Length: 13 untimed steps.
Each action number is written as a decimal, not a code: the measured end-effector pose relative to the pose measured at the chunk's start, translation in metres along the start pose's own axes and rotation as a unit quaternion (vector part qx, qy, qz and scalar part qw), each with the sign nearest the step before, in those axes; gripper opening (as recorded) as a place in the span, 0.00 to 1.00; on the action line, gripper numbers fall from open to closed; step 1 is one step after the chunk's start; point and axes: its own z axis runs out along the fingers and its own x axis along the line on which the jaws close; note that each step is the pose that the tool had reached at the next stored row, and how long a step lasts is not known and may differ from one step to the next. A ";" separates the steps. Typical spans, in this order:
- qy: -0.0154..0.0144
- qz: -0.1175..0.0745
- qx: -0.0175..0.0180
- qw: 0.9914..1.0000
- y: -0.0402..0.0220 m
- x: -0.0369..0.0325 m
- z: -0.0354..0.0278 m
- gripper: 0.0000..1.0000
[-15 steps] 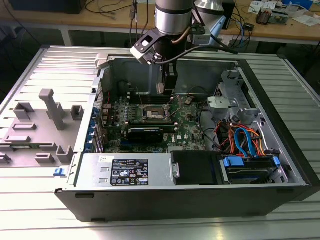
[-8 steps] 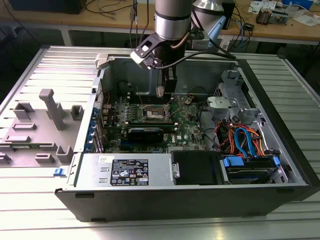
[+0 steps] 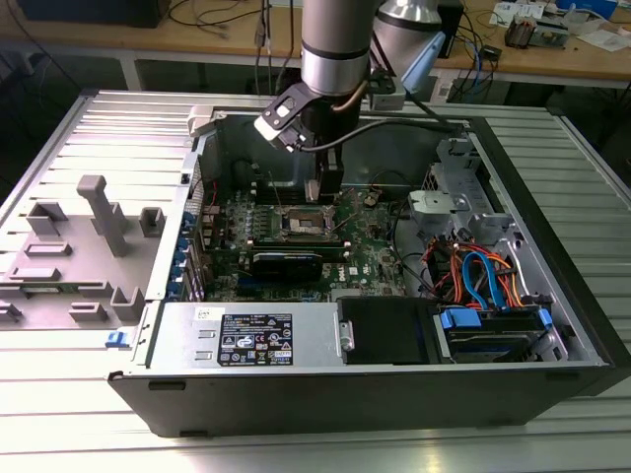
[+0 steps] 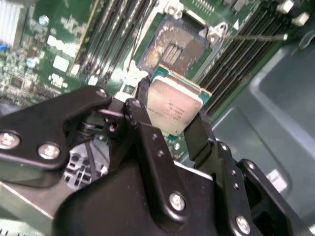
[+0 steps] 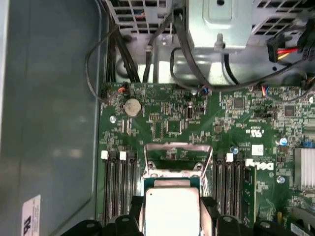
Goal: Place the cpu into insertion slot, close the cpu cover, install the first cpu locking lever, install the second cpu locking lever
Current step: 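Place the cpu into insertion slot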
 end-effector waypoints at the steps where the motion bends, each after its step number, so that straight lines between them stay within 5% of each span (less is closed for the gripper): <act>1: 0.000 0.000 0.000 1.000 -0.0023 0.0000 0.0019 0.54; 7: 0.000 0.000 -0.001 1.000 -0.0148 0.0002 0.0131 0.54; 9: 0.000 0.000 -0.001 1.000 -0.0202 0.0002 0.0217 0.54; 13: 0.000 0.000 -0.001 1.000 -0.0205 0.0000 0.0288 0.54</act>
